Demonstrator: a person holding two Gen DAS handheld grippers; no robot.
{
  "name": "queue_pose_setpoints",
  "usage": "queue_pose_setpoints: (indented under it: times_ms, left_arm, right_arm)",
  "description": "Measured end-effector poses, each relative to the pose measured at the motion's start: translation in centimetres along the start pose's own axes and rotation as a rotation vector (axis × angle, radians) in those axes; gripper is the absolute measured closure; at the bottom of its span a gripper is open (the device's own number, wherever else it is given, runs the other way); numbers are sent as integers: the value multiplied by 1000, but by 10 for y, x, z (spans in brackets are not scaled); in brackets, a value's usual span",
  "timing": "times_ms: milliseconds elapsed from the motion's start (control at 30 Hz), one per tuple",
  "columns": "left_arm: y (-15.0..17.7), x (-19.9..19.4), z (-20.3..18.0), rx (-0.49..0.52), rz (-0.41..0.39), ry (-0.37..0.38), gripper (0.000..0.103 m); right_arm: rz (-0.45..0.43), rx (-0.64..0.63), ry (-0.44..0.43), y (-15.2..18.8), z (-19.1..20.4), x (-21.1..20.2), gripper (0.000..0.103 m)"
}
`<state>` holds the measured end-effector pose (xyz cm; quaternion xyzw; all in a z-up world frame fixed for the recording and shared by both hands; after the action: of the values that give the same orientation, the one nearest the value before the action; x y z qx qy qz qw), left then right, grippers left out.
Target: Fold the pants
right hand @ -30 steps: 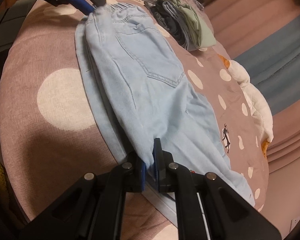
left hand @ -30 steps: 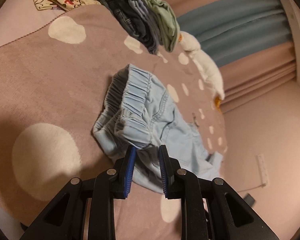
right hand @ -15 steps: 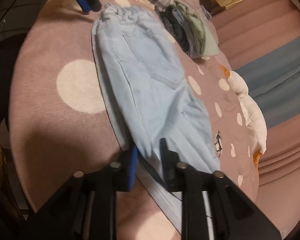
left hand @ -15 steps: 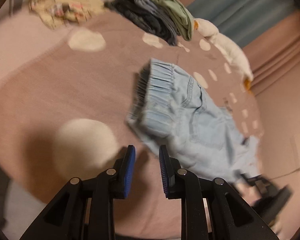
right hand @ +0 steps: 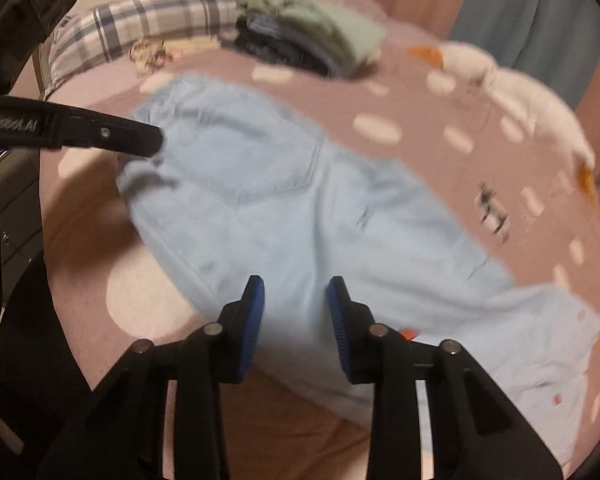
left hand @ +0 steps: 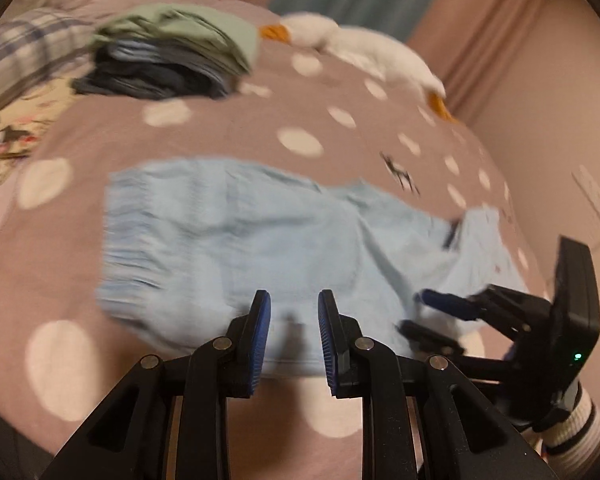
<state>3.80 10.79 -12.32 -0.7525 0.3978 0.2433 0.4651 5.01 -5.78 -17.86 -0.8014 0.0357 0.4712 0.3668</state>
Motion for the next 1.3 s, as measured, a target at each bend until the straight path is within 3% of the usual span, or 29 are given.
queue_pose_setpoints:
  times_ms: [167, 400, 533, 900, 1100, 1300]
  left_arm:
    - [20, 30, 5, 20, 93, -50, 82]
    - [20, 25, 13, -5, 95, -18, 82]
    - [20, 27, 8, 7, 94, -35, 82]
    - [14, 12, -9, 43, 63, -48, 82]
    - [5, 13, -35, 83, 55, -3, 82]
    - [3, 46, -74, 160, 105, 28, 82]
  right_arm:
    - [31, 49, -47, 12, 1, 11, 73]
    - [10, 56, -14, 7, -12, -4, 71]
    - [82, 111, -18, 27, -24, 8, 71]
    - [-37, 193, -26, 36, -42, -27, 67]
    - [-44, 376, 38, 60, -79, -41, 64]
    - [-6, 531, 144, 107, -115, -55, 64]
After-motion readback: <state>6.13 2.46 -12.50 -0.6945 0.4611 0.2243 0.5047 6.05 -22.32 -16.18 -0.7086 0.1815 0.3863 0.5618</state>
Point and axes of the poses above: each gripper's, at about its wrist camera, not at the fingertips, and x roughly the way its jaws point, z to its left, y to its underside, the point moved 4 cm from there along x, roughly the way its jaws point, and after that the axes turned 7 degrees about -x, right-handed, at the moved point
